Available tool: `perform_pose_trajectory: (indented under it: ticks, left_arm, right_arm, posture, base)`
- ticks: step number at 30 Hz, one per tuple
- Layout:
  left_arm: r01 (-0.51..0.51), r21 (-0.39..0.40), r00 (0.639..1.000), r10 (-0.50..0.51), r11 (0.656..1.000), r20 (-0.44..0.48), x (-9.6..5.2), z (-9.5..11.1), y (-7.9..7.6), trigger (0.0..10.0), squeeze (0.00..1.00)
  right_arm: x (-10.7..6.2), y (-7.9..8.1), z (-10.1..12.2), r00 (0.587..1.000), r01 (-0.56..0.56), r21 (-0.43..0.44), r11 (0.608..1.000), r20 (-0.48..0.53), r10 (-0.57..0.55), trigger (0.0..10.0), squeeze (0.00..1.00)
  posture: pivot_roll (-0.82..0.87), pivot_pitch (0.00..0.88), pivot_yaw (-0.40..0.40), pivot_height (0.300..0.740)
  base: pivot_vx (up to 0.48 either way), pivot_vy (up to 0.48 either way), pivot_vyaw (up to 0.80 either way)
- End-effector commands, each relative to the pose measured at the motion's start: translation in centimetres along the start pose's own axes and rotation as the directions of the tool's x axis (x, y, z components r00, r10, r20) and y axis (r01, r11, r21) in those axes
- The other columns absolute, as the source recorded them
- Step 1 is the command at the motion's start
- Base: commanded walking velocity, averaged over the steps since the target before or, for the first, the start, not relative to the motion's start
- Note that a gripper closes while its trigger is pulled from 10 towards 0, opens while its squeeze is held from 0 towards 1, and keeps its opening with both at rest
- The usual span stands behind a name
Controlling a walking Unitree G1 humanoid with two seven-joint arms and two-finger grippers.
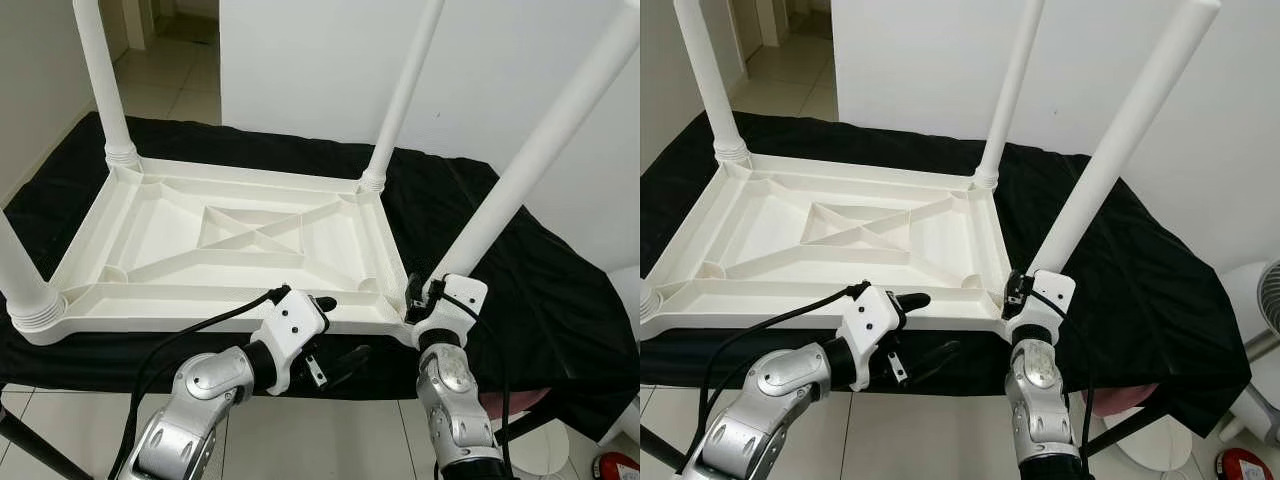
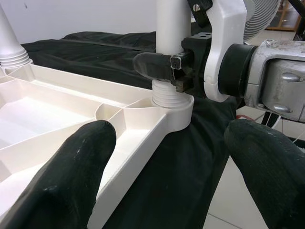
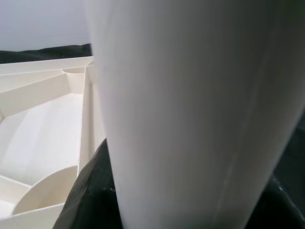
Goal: Building children table
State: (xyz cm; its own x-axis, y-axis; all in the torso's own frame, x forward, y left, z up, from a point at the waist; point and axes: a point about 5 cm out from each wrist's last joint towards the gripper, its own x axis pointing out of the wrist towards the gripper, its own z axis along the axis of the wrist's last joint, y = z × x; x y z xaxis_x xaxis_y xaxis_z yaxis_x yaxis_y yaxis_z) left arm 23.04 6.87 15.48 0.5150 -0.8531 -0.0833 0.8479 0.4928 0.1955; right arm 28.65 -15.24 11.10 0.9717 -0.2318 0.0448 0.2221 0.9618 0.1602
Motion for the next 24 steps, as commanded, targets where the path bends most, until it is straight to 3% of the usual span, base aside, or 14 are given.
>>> perform_pose_trajectory:
  ticks: [1, 5, 6, 7, 8, 9, 16, 22, 23, 24]
  left_arm:
    - [-0.085, 0.008, 0.996, 0.085, 0.996, 0.007, 0.2, 0.1, 0.2, 10.0, 0.0]
    - [-0.086, 0.009, 0.996, 0.086, 0.996, 0.009, 0.3, 0.1, 0.2, 10.0, 0.0]
    - [-0.087, 0.01, 0.996, 0.087, 0.996, 0.01, 0.3, 0.1, 0.2, 10.0, 0.0]
    - [-0.088, 0.012, 0.996, 0.088, 0.996, 0.01, 0.3, 0.1, 0.2, 10.0, 0.0]
    - [-0.088, 0.012, 0.996, 0.088, 0.996, 0.01, 0.3, 0.1, 0.2, 10.0, 0.0]
    - [-0.089, 0.014, 0.996, 0.089, 0.996, 0.011, 0.3, 0.1, 0.3, 10.0, 0.0]
    - [-0.087, 0.014, 0.996, 0.086, 0.996, 0.017, 0.4, 0.2, 0.2, 10.0, 0.0]
    - [-0.08, 0.015, 0.997, 0.079, 0.997, 0.019, 0.6, 0.3, 0.0, 10.0, 0.0]
    - [-0.078, 0.015, 0.997, 0.078, 0.997, 0.019, 0.6, 0.3, -0.1, 10.0, 0.0]
    - [-0.078, 0.015, 0.997, 0.078, 0.997, 0.019, 0.6, 0.3, -0.1, 10.0, 0.0]
  right_arm:
    - [0.1, -1.1, -0.3, 0.997, 0.073, 0.001, 0.997, -0.026, -0.073, 10.0, 0.0]
    - [0.1, -1.1, -0.4, 0.997, 0.071, 0.004, 0.997, -0.029, -0.071, 10.0, 0.0]
    - [0.1, -1.0, -0.4, 0.998, 0.062, 0.012, 0.998, -0.028, -0.062, 10.0, 0.12]
    - [0.1, -0.9, -0.3, 0.999, 0.05, 0.019, 0.999, -0.021, -0.05, 10.0, 0.87]
    - [0.1, -0.9, -0.3, 0.999, 0.05, 0.019, 0.999, -0.021, -0.05, 10.0, 0.87]
    - [0.0, -0.6, 0.0, 1.0, 0.014, 0.029, 0.999, 0.005, -0.014, 10.0, 1.0]
    - [0.1, 0.3, 1.6, 0.99, -0.098, 0.03, 0.995, 0.109, 0.094, 10.0, 1.0]
    - [0.3, 0.3, 2.0, 0.978, -0.173, -0.013, 0.985, 0.118, 0.174, 10.0, 1.0]
    - [0.4, 0.2, 2.0, 0.973, -0.201, -0.024, 0.979, 0.11, 0.202, 10.0, 0.0]
    - [0.4, 0.2, 2.0, 0.973, -0.201, -0.024, 0.979, 0.11, 0.202, 10.0, 0.0]
  posture:
    - [0.01, 0.0, -0.142, 0.74]
    - [0.01, 0.0, -0.142, 0.74]
    - [0.02, 0.0, -0.142, 0.74]
    - [0.02, 0.0, -0.142, 0.74]
    - [0.02, 0.0, -0.142, 0.74]
    - [0.02, 0.0, -0.141, 0.74]
    - [0.02, 0.0, -0.14, 0.74]
    - [0.02, 0.0, -0.14, 0.74]
    - [0.02, 0.0, -0.14, 0.74]
    - [0.02, 0.0, -0.14, 0.74]
  base:
    - [0.0, 0.0, 0.0]
    - [0.0, 0.0, 0.0]
    - [0.0, 0.0, 0.0]
    - [0.0, 0.0, 0.0]
    - [0.0, 0.0, 0.0]
    - [0.0, 0.0, 0.0]
    - [0.0, 0.0, 0.0]
    - [0.0, 0.0, 0.0]
    - [0.0, 0.0, 0.0]
    - [0.0, 0.0, 0.0]
